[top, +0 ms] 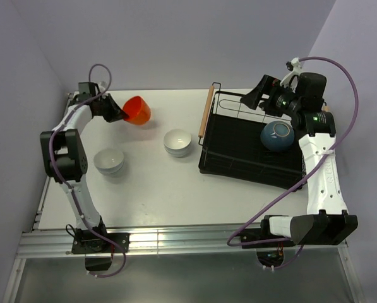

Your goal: Load the bowls into the dish rack

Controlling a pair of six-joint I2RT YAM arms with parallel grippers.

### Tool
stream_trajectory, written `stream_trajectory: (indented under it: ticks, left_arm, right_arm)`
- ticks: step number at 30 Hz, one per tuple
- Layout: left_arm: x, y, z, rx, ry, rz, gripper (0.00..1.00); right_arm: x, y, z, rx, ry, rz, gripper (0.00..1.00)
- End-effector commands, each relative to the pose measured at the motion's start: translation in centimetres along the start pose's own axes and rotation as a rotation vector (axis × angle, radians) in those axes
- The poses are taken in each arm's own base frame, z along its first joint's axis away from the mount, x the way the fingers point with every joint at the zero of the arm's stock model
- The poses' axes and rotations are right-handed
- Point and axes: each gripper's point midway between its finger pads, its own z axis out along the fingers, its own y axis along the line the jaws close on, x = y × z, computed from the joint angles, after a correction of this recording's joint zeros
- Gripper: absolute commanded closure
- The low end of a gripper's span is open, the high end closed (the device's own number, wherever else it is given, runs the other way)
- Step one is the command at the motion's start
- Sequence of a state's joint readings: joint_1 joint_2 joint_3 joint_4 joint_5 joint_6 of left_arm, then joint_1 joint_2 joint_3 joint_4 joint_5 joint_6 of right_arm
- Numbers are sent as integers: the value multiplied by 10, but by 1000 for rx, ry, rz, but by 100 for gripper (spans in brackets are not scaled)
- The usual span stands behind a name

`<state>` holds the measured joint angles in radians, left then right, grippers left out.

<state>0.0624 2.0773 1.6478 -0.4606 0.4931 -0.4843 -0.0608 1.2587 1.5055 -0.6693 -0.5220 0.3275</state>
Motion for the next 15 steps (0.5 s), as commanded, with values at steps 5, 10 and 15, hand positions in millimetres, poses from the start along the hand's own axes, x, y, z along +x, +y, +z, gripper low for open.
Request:
stream_trajectory:
  ticks: [5, 10, 15]
  left_arm:
    - [-50, -183, -159, 642, -208, 145, 100]
    - [-41, -233, -193, 778, -242, 199, 100]
    - [-2, -302, -192, 899, -192, 302, 100]
  right_arm:
    - [-23, 62, -25, -207, -107, 3, 0]
    - [-29, 81, -49, -237, -157, -53, 0]
    - [-27, 82, -68, -211, -202, -124, 0]
